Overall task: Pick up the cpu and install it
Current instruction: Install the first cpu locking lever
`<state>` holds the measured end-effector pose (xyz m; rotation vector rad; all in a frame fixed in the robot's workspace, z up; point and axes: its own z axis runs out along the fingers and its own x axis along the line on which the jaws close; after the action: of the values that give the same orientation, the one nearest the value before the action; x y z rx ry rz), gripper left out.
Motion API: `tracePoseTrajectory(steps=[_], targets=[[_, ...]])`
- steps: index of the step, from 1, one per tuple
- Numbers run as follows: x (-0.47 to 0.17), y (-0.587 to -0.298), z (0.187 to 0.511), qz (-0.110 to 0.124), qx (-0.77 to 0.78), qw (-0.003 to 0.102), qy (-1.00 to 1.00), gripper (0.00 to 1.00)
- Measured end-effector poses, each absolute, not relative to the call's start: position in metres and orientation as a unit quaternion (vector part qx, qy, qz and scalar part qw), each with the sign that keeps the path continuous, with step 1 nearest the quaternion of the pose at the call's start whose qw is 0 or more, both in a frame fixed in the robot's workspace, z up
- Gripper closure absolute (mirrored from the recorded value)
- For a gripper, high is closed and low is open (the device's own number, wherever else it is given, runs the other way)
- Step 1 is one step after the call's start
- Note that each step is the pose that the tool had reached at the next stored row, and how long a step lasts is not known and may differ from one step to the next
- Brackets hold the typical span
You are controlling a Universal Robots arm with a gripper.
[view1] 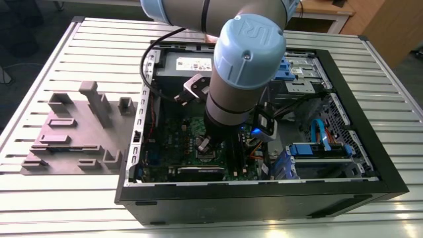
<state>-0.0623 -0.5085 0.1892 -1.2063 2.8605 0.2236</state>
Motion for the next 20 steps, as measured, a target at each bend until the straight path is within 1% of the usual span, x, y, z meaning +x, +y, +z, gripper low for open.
tracePoseTrajectory(steps=[20], targets=[[-0.0605,-0.5126,0.1861,0.072,-0.392,0.014,0.917,0.9]])
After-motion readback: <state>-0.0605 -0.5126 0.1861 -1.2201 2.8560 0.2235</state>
